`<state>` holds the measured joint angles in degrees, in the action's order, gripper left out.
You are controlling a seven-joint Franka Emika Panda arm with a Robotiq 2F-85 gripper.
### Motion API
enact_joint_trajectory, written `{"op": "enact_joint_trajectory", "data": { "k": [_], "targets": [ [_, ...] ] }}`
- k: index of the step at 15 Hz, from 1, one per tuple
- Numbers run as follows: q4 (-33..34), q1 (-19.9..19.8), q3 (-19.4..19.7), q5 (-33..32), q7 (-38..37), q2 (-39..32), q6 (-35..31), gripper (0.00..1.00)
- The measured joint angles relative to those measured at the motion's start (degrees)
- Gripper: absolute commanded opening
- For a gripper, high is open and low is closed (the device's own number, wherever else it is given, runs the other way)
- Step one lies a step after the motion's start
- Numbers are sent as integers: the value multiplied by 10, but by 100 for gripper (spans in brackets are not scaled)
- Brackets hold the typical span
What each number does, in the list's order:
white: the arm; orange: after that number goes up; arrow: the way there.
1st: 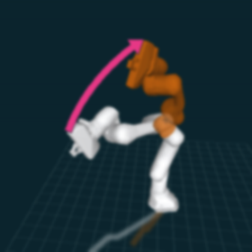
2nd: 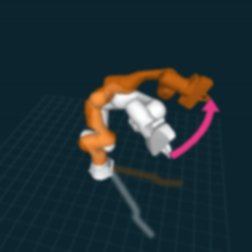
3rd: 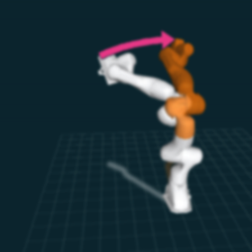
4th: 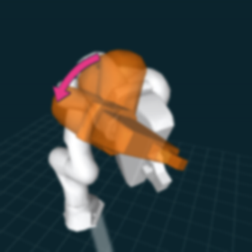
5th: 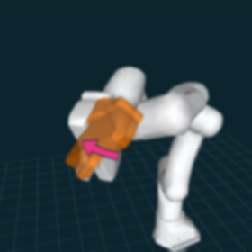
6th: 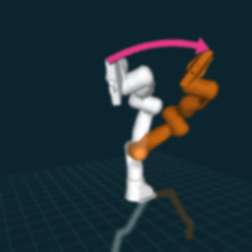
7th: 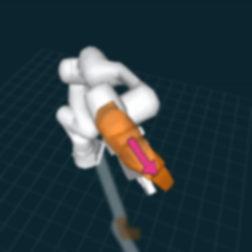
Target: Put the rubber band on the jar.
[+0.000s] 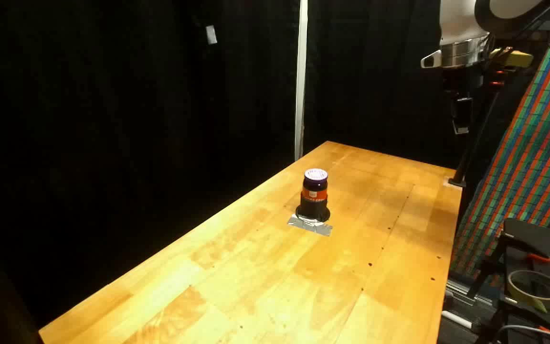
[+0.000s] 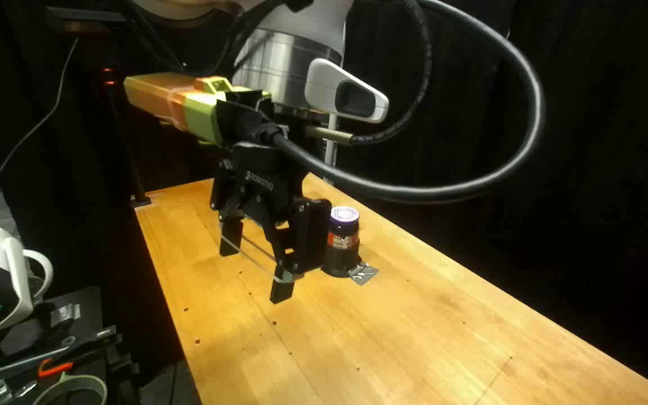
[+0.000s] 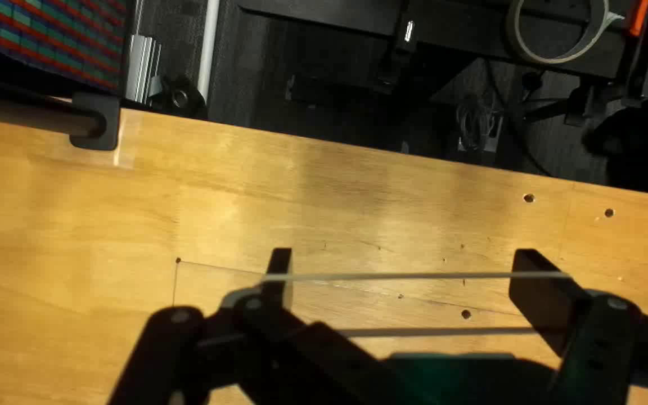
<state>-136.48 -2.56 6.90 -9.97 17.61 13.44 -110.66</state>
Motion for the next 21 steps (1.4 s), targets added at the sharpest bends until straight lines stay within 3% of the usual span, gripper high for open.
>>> {"op": "enact_joint_trajectory", "data": {
  "k": [7, 11, 15, 21],
  "targets": [
    [3, 0, 0, 0, -1, -4, -4, 100],
    [26, 4, -7, 18, -9, -61, -75, 100],
    [113, 16, -36, 73, -30, -179, -155, 100],
    [307, 30, -90, 127, -44, -356, -161, 100]
  ]
}}
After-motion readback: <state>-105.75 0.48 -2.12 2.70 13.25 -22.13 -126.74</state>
